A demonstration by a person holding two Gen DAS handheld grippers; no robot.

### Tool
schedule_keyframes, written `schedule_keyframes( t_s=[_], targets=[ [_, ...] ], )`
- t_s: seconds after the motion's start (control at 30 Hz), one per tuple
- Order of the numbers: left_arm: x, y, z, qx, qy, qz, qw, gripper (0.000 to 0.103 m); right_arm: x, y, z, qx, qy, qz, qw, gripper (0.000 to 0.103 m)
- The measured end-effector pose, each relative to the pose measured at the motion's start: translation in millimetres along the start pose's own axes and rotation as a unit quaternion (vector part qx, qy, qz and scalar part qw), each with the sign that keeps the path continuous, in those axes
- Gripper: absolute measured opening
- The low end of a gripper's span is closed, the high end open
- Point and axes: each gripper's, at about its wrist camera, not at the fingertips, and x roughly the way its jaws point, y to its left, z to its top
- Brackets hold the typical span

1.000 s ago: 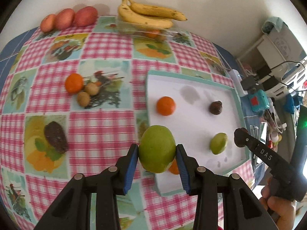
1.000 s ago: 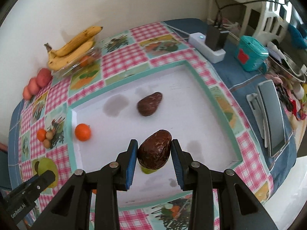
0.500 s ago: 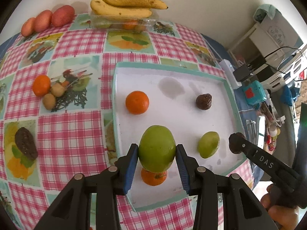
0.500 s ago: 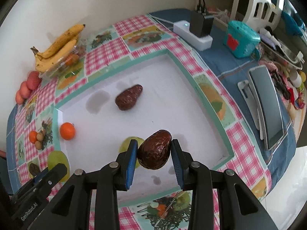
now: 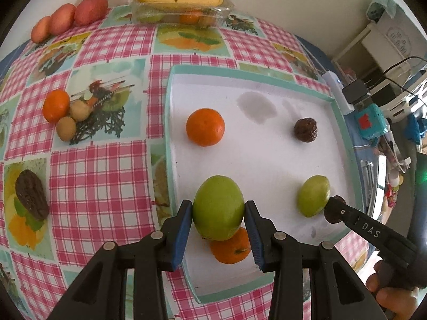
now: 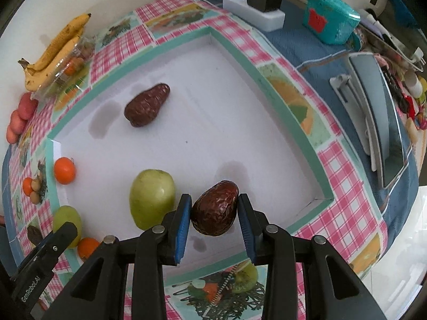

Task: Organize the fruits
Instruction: 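Lower the date into the tray and open the right tool while the left releases the apple there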

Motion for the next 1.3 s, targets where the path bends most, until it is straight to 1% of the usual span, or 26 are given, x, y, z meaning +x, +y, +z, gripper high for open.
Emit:
schedule_keyframes(
  t_s=[0.23, 0.37, 0.43, 0.47, 0.5, 0.57, 0.67, 0.73, 0.77, 0.8, 0.87, 0.9, 0.93, 0.97, 1.0, 1.03, 1.1, 1.13, 1.17, 1.23, 1.27, 1.3],
  targets=[
    [3.3, -1.0, -1.2, 0.003, 0.003, 0.003, 1.0000, 0.042, 7.8, 0.3, -2.2, 0.002, 0.015, 0.002, 1.000, 0.037],
    [4.2, -2.5, 0.6, 0.000, 0.007, 0.003, 1.0000, 0.043, 6.6, 1.8, -2.4, 0.002, 0.012, 0.000, 1.000, 0.037],
    [2.2, -2.9, 1.3, 0.001, 0.007, 0.004, 1.0000, 0.044, 4.7, 2.3, -2.5, 0.002, 0.008, -0.001, 1.000, 0.038],
    [1.2, -3.0, 1.6, 0.000, 0.006, 0.004, 1.0000, 0.045, 4.1, 2.0, -1.5, 0.000, 0.007, -0.003, 1.000, 0.041],
    [-0.8, -2.6, 1.7, 0.000, 0.005, 0.003, 1.0000, 0.046, 2.4, 2.0, -0.2, -0.001, 0.005, -0.004, 1.000, 0.046],
    [-7.1, -1.7, 2.0, 0.000, -0.001, 0.001, 1.0000, 0.057, -2.3, 2.6, 1.4, 0.000, -0.003, -0.009, 1.000, 0.050],
    [-18.0, -3.7, 2.6, 0.009, -0.014, 0.005, 0.9998, 0.061, -8.8, 3.7, 3.6, -0.002, -0.016, -0.019, 1.000, 0.051],
    [-25.3, -4.0, 3.3, 0.013, -0.021, 0.011, 0.9996, 0.066, -13.7, 4.2, 4.0, -0.003, -0.028, -0.024, 0.999, 0.053],
    [-28.4, -3.6, 3.5, 0.014, -0.024, 0.014, 0.9995, 0.068, -15.9, 5.2, 4.6, -0.002, -0.033, -0.024, 0.999, 0.056],
    [-31.7, -2.7, 3.5, 0.014, -0.026, 0.017, 0.9994, 0.069, -17.7, 4.3, 5.9, -0.001, -0.038, -0.022, 0.999, 0.058],
    [-37.2, 0.3, 3.2, 0.013, -0.029, 0.030, 0.9990, 0.075, -23.9, 3.1, 6.1, -0.003, -0.051, -0.020, 0.999, 0.058],
    [-39.2, 2.4, 3.5, 0.011, -0.030, 0.038, 0.9988, 0.076, -25.8, 4.2, 6.3, -0.005, -0.055, -0.020, 0.998, 0.062],
    [-42.2, 7.0, 3.4, 0.006, -0.031, 0.050, 0.9983, 0.077, -27.8, 5.2, 6.2, -0.008, -0.061, -0.022, 0.998, 0.066],
    [-44.1, 10.3, 3.6, 0.002, -0.032, 0.056, 0.9979, 0.078, -30.2, 6.4, 5.3, -0.013, -0.067, -0.025, 0.997, 0.076],
    [-46.5, 15.7, 4.1, -0.005, -0.035, 0.064, 0.9973, 0.078, -32.4, 7.8, 4.1, -0.018, -0.073, -0.027, 0.997, 0.080],
    [-49.7, 22.5, 5.0, -0.016, -0.038, 0.072, 0.9966, 0.079, -33.2, 9.0, 4.0, -0.021, -0.075, -0.025, 0.997, 0.080],
    [-53.5, 34.9, 6.3, -0.039, -0.041, 0.082, 0.9950, 0.086, -32.8, 13.1, 5.3, -0.025, -0.076, -0.019, 0.997, 0.080],
    [-56.8, 45.3, 6.5, -0.056, -0.045, 0.090, 0.9934, 0.092, -32.7, 14.7, 5.4, -0.027, -0.077, -0.016, 0.997, 0.081],
    [-59.1, 52.8, 6.4, -0.066, -0.048, 0.094, 0.9922, 0.097, -32.7, 17.1, 5.0, -0.031, -0.078, -0.015, 0.996, 0.081],
    [-63.0, 68.4, 7.5, -0.085, -0.054, 0.102, 0.9897, 0.098, -32.8, 22.9, 2.9, -0.041, -0.082, -0.018, 0.996, 0.082],
    [-65.6, 75.6, 7.3, -0.092, -0.056, 0.108, 0.9882, 0.099, -32.7, 26.5, 2.5, -0.045, -0.084, -0.019, 0.995, 0.084],
    [-68.8, 83.0, 5.6, -0.099, -0.060, 0.116, 0.9864, 0.100, -32.5, 28.9, 3.3, -0.048, -0.086, -0.018, 0.995, 0.090]
  ],
)
